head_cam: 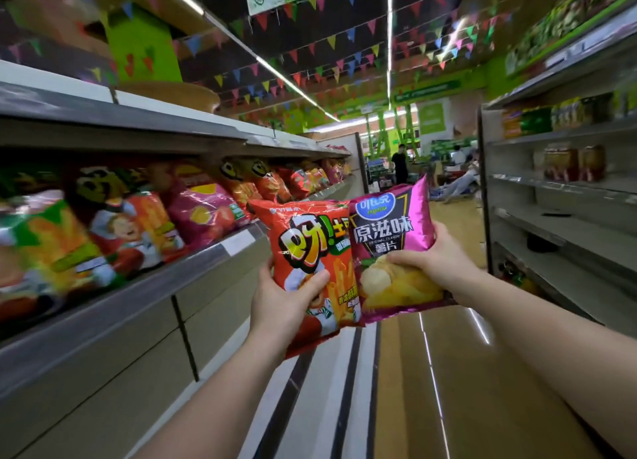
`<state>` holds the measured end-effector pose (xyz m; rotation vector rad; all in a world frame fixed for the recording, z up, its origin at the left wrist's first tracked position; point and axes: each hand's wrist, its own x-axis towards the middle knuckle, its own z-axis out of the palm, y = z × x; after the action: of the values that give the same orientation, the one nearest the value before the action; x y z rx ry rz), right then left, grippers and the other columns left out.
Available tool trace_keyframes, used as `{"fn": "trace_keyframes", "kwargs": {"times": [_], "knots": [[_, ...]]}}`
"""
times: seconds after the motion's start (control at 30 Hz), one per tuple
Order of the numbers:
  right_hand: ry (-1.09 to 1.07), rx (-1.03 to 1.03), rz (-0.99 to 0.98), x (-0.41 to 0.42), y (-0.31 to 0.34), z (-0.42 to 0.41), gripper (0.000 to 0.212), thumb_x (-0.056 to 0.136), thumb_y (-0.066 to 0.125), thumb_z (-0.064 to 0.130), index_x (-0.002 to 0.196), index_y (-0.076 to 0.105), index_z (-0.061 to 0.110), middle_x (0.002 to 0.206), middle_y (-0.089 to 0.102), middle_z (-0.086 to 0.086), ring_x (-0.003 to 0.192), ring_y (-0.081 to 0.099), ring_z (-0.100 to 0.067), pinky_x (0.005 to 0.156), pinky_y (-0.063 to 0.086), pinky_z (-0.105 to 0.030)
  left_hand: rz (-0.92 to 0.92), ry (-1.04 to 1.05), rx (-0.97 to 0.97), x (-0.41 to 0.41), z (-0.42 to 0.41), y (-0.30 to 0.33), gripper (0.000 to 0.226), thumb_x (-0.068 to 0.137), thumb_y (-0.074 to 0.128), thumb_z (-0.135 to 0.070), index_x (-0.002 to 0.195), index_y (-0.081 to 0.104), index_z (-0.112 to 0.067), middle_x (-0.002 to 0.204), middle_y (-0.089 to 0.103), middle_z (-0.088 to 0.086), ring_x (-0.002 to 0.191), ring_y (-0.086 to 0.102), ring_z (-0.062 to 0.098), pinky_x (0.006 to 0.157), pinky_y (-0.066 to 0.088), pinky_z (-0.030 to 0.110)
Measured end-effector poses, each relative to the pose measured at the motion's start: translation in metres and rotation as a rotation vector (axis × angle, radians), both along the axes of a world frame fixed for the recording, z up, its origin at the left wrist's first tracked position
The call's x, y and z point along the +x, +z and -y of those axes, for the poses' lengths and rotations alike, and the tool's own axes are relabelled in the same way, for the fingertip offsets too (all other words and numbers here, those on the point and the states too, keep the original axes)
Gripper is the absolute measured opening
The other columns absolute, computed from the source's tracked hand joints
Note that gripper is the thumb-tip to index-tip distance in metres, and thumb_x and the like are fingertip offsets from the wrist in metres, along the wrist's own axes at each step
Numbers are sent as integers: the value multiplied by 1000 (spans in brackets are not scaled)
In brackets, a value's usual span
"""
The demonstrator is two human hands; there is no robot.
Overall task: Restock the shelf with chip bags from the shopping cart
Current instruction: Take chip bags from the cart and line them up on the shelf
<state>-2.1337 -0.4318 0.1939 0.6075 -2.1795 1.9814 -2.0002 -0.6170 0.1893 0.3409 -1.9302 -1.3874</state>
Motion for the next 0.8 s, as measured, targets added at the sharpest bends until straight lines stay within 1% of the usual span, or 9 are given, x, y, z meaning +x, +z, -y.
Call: {"fn": "trace_keyframes", "kwargs": {"times": [0.1,0.2,0.27,0.4,0.5,0.6,0.67,0.73,0.8], "knots": [[18,4,-23,-68,-1,7,71,57,88,23,111,42,26,101,61,7,100,60,-21,94,48,-44,-15,25,-4,-61,0,0,88,65,84,-41,138,38,-21,123,57,-5,107,61,20,95,50,42],[46,15,-31,-134,6,10,70,60,87,19,115,42,22,95,57,11,99,58,-20,93,48,-41,-28,70,19,-127,-2,5,88,65,83,-40,138,38,-20,126,57,-1,107,61,21,96,50,44],[63,15,-25,-177,12,10,72,60,86,19,117,41,21,100,57,7,101,58,-21,93,48,-41,-25,78,43,-169,-5,10,82,68,82,-35,136,38,-18,126,57,0,106,61,22,94,50,43],[52,30,-28,-256,17,9,73,62,85,23,121,42,24,104,56,6,96,53,-17,88,42,-30,-39,84,71,-242,-11,14,78,73,80,-29,137,37,-17,117,55,-3,98,59,15,82,49,29],[51,38,-30,-310,12,14,74,58,87,25,119,46,21,110,62,1,100,58,-23,94,47,-40,-18,103,68,-290,-10,15,80,73,79,-32,139,36,-18,121,55,-2,98,57,13,80,44,27],[55,29,-15,-363,11,24,80,58,88,27,124,44,17,109,61,1,102,59,-24,94,47,-42,-24,104,67,-338,-3,16,79,74,78,-31,139,35,-18,123,54,-2,100,57,14,79,44,27],[63,23,-18,-396,15,35,90,46,89,39,123,47,17,109,64,2,100,61,-24,93,49,-43,-30,114,47,-371,6,18,79,75,78,-31,139,35,-18,124,53,-3,103,56,14,81,44,28],[80,18,-38,-435,18,52,105,30,85,53,123,49,21,108,67,3,98,64,-23,91,51,-45,-45,137,23,-405,22,18,80,73,79,-33,139,37,-18,129,54,-2,109,57,17,88,48,32],[90,-9,-51,-466,22,66,108,28,85,55,125,48,23,110,66,3,99,63,-23,91,51,-45,-53,139,34,-429,35,23,82,70,80,-35,139,38,-19,130,55,0,111,58,20,95,49,39]]}}
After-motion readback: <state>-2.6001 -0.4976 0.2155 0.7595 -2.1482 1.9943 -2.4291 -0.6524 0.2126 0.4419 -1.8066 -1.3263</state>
